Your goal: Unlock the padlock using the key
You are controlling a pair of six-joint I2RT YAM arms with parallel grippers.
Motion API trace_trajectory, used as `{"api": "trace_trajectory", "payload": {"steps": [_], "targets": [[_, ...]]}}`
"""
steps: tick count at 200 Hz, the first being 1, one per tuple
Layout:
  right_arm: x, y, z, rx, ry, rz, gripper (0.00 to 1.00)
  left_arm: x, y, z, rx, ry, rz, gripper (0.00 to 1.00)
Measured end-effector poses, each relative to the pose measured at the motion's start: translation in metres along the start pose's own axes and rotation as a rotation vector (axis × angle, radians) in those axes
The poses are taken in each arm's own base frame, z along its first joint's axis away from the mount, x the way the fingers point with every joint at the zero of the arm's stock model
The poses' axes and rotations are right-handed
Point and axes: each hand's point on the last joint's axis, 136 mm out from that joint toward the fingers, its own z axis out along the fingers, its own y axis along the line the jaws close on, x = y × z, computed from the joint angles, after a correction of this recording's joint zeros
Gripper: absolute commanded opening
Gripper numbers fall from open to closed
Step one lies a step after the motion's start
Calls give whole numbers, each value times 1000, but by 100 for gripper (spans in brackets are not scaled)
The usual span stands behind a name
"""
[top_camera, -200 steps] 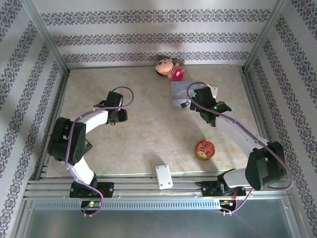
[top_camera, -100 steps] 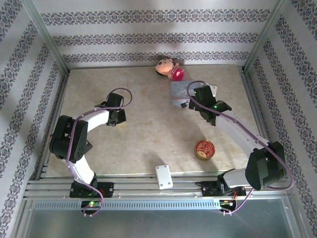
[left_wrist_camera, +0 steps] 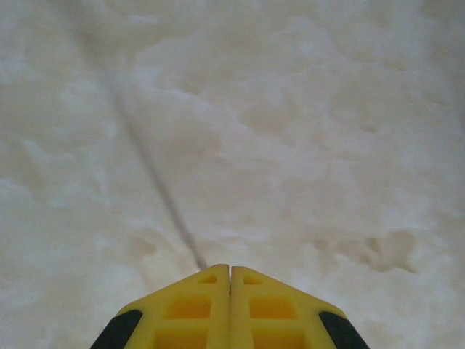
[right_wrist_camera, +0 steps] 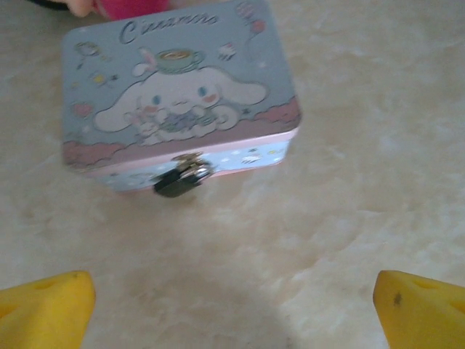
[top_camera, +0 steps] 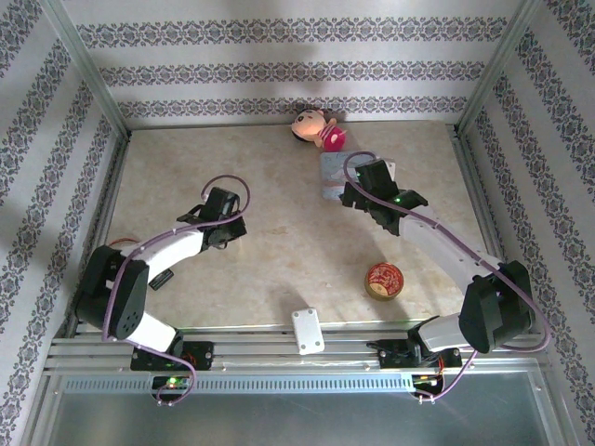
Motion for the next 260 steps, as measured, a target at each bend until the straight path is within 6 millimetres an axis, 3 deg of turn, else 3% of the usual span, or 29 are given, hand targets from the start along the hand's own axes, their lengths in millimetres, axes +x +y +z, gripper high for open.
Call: {"api": "trace_trajectory", "payload": {"steps": [46, 81, 116, 162, 227, 260], "targets": [[27, 47, 12, -237, 113, 127, 98, -1, -21, -12, 67, -33, -34, 0], [46, 69, 24, -320, 198, 159, 97, -9, -32, -16, 96, -47, -33, 0], [54, 74, 28, -339, 234, 159, 97, -13, -42, -13, 96, -60, -9, 0], [49, 77, 27, -347, 227, 157, 98, -24, -34, 7, -1, -108, -12, 0], [49, 76, 26, -345, 229, 134, 98, -13, -44, 23, -36, -108, 10, 0], [52, 79, 26, -360, 248, 132, 86, -13, -62, 23, -2, -108, 37, 0]]}}
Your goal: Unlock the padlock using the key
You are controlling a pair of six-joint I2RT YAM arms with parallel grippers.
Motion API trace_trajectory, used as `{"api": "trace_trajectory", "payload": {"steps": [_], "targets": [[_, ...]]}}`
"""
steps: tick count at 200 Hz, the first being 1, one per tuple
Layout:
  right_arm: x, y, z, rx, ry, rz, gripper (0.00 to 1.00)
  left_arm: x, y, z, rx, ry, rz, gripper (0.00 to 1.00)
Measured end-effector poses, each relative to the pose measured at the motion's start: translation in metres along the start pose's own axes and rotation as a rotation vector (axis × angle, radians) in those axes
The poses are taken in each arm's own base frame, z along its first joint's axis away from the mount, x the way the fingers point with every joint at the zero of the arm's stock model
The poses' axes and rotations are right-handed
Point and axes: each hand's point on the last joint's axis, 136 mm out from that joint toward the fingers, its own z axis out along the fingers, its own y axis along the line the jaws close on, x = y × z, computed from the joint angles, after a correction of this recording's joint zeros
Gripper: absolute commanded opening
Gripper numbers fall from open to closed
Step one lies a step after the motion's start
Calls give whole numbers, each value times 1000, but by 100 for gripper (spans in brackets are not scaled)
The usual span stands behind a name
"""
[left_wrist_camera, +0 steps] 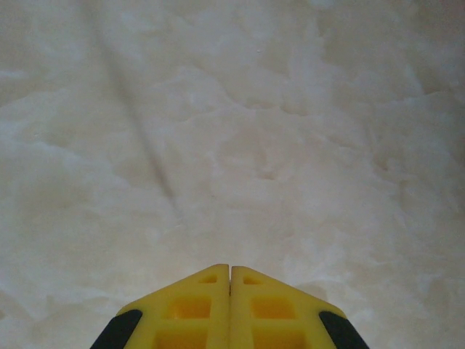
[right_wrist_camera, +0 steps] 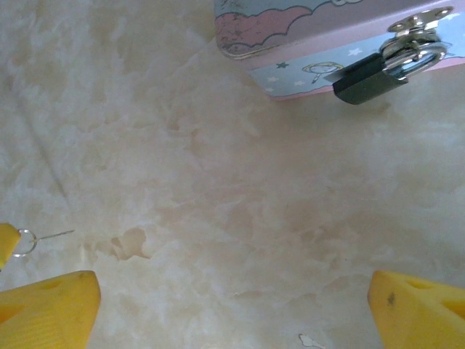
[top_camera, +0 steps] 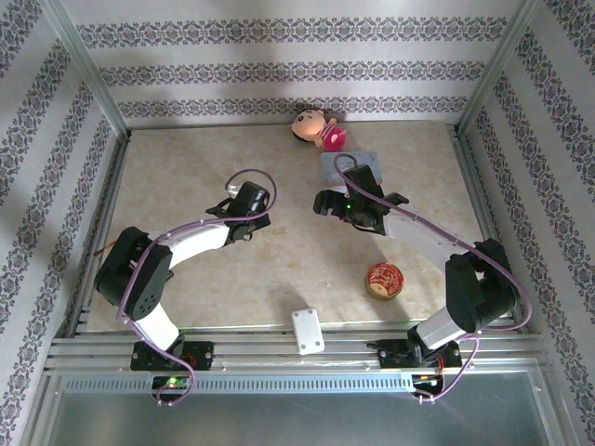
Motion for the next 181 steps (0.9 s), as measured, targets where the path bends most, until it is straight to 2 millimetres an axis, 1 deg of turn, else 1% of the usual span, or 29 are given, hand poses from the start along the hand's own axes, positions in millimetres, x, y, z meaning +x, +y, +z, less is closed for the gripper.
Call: {"api": "trace_trajectory", "payload": {"steps": [9, 18, 32, 47, 66, 89, 115, 138, 181], "targets": [[2, 4, 2, -22, 15, 16, 81, -1, -5, -1, 11, -5, 5, 0], [5, 8, 6, -50, 34, 33, 78, -3, -8, -2, 19, -10, 9, 0], [7, 21, 14, -122, 62, 80, 71, -5, -11, -3, 27, -16, 17, 0], [11, 35, 25, -215, 97, 153, 62, -6, -12, -3, 31, -21, 24, 0], [18, 49, 43, -310, 150, 260, 56, -7, -16, -5, 42, -28, 35, 0], [28, 61, 64, -376, 214, 354, 52, -11, -25, -11, 75, -45, 51, 0], [37, 73, 74, -426, 266, 410, 49, -20, -34, -20, 118, -75, 64, 0], [35, 85, 79, -488, 280, 464, 45, -27, -46, -28, 164, -106, 81, 0], [29, 101, 89, -582, 301, 572, 45, -33, -69, -39, 246, -155, 128, 0]]}}
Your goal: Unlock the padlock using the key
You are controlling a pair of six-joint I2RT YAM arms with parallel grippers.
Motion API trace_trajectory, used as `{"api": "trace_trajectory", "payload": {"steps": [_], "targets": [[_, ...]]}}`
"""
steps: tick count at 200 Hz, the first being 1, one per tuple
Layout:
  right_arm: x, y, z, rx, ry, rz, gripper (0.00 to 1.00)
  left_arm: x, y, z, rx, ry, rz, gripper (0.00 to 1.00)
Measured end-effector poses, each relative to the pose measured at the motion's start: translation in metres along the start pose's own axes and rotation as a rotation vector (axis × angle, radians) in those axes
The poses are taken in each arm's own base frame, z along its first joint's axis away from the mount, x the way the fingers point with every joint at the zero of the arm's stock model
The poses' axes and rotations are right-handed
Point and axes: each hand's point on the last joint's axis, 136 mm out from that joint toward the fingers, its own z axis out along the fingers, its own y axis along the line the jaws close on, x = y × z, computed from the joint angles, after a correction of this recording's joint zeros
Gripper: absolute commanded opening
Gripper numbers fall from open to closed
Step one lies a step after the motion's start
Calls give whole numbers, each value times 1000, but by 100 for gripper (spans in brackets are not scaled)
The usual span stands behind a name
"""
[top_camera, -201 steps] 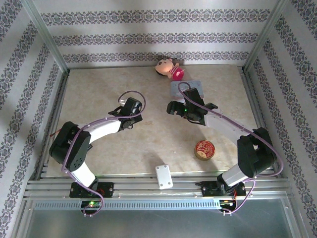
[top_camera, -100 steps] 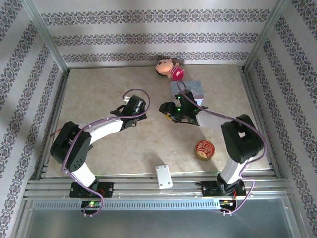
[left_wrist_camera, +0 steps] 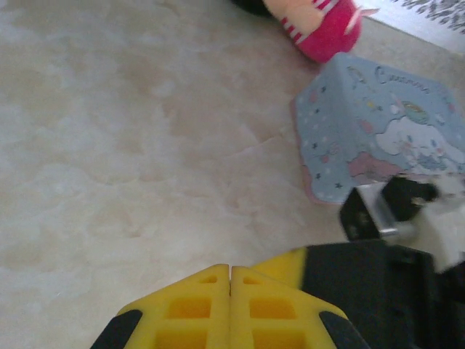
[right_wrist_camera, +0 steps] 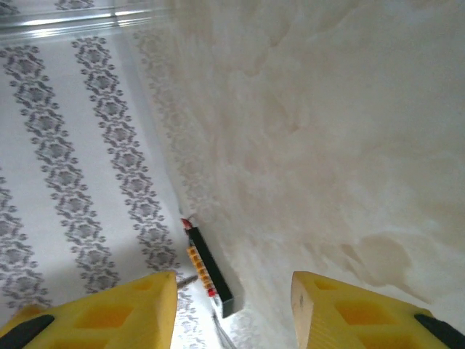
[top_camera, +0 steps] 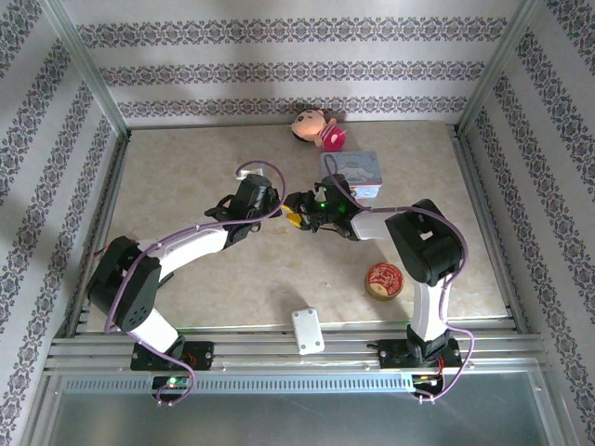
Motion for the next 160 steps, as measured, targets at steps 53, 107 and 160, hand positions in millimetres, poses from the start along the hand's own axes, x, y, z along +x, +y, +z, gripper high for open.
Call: {"api": "trace_trajectory", "payload": {"steps": [53, 107, 160], "targets": [[-5, 12, 9, -97, 0, 82, 47, -11, -15, -14, 62, -62, 36, 0], [-3, 9, 4, -116, -8, 104, 49, -9, -11, -16, 62, -66, 51, 0], [-9, 19, -23, -143, -44, 3, 46, -17, -33, -29, 141, -51, 170, 0]]}}
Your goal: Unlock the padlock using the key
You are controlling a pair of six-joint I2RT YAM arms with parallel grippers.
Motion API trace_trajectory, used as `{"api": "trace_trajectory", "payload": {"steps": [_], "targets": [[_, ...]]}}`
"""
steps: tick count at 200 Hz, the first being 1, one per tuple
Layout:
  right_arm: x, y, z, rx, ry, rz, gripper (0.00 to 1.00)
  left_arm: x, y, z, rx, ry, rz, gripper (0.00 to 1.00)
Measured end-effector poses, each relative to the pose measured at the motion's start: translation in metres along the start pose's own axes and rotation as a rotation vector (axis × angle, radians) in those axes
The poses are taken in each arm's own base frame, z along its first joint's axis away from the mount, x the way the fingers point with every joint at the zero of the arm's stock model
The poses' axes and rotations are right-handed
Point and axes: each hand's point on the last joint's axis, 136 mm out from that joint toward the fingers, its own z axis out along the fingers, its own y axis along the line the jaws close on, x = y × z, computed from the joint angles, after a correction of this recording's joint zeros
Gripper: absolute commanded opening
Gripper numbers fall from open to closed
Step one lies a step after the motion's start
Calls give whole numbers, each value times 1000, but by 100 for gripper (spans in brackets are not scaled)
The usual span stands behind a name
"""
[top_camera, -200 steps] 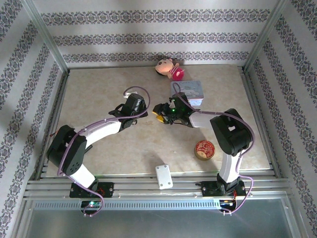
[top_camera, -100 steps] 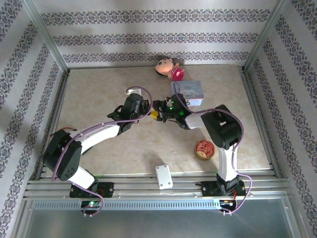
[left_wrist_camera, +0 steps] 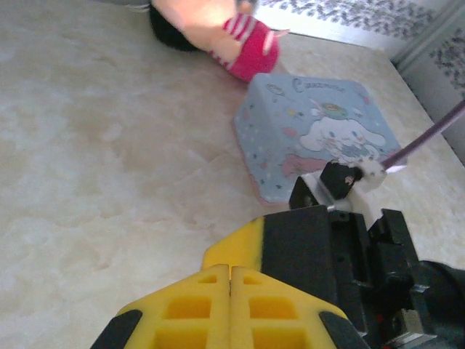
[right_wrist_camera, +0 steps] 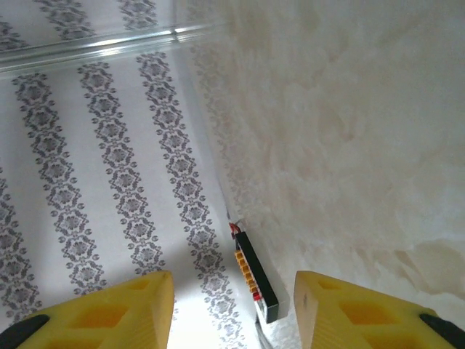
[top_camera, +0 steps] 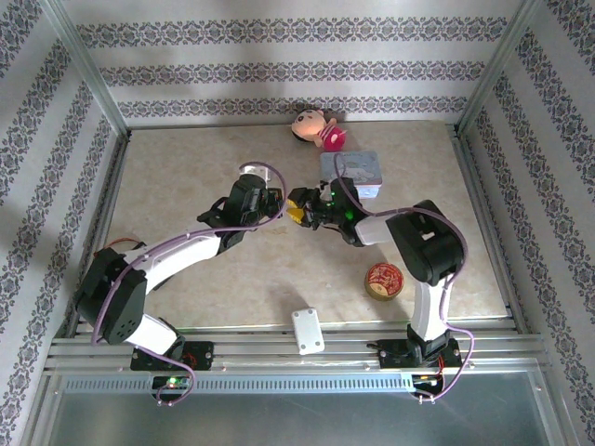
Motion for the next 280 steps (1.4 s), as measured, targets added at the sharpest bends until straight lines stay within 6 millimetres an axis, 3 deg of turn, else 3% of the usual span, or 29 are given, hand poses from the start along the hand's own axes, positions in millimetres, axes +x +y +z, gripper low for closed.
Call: {"api": "trace_trajectory", "payload": {"steps": [39, 68, 114, 141, 214, 280], "targets": [[-12, 19, -51, -34, -84, -236, 39, -53, -41, -25, 85, 10, 106, 0], [8, 38, -72, -51, -90, -482, 39, -80, -57, -46, 108, 19, 116, 0], [56, 94, -93, -140, -110, -910, 39, -63, -53, -54, 94, 122, 104, 0], [77, 115, -100, -180, -138, -1106, 39, -55, -55, -57, 111, 165, 86, 0], [78, 104, -88, -139, -115, -1238, 39, -55, -69, -65, 184, 182, 59, 0], [81, 118, -85, -167, -115, -1283, 40, -52, -77, -69, 233, 207, 40, 0]]}}
